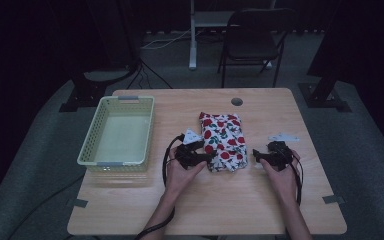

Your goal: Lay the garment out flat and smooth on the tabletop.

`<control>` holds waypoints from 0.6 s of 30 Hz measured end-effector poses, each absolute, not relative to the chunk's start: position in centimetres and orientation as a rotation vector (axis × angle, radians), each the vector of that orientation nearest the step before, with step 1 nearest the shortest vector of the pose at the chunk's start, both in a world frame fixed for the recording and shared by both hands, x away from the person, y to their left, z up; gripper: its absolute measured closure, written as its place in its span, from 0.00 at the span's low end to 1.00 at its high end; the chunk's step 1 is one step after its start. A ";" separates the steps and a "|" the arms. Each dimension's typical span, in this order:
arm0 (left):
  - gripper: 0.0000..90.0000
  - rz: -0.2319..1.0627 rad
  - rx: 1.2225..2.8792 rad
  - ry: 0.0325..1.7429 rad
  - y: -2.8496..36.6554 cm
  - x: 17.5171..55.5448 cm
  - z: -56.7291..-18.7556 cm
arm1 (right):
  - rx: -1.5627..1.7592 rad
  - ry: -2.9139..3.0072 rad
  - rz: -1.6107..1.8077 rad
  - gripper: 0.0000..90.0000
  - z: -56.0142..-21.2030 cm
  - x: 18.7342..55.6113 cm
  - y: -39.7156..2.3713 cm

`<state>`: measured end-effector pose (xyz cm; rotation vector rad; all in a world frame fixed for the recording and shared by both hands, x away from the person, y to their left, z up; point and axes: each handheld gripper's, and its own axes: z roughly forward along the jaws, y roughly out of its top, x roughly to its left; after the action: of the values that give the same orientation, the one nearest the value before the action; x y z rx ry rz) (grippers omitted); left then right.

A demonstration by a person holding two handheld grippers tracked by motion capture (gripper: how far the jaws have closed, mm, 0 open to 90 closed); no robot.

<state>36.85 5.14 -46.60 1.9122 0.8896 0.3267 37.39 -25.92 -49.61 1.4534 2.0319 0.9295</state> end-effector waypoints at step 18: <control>0.44 0.339 1.882 0.922 5.6 37.0 -45.6 | 1.454 2.031 0.929 0.30 -49.6 37.4 -25.9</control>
<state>37.02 5.56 -45.59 1.8820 0.9216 0.3393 37.38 -25.91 -49.61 1.4543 2.0315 0.9287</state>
